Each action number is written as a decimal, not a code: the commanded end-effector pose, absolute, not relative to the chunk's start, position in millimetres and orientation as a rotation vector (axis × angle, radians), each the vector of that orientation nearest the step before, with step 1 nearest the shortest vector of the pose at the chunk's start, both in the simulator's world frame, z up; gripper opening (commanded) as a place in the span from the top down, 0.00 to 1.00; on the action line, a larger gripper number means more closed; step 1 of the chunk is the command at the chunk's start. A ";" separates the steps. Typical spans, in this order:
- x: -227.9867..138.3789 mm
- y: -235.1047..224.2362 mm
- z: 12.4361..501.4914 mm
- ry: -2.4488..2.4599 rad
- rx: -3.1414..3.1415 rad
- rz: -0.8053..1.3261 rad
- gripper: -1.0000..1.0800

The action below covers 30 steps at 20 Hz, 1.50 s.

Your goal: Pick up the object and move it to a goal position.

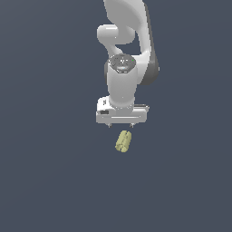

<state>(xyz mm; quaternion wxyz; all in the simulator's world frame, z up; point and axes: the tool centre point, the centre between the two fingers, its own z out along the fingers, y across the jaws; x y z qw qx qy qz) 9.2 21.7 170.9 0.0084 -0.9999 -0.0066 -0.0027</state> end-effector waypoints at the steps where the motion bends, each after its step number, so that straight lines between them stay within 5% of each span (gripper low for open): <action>1: 9.2 21.7 170.9 -0.021 -3.125 -0.008 0.04; 17: 12.0 11.6 164.5 -0.042 -3.146 -0.018 0.04; 30: 21.5 37.4 112.9 0.133 -3.139 -0.003 0.04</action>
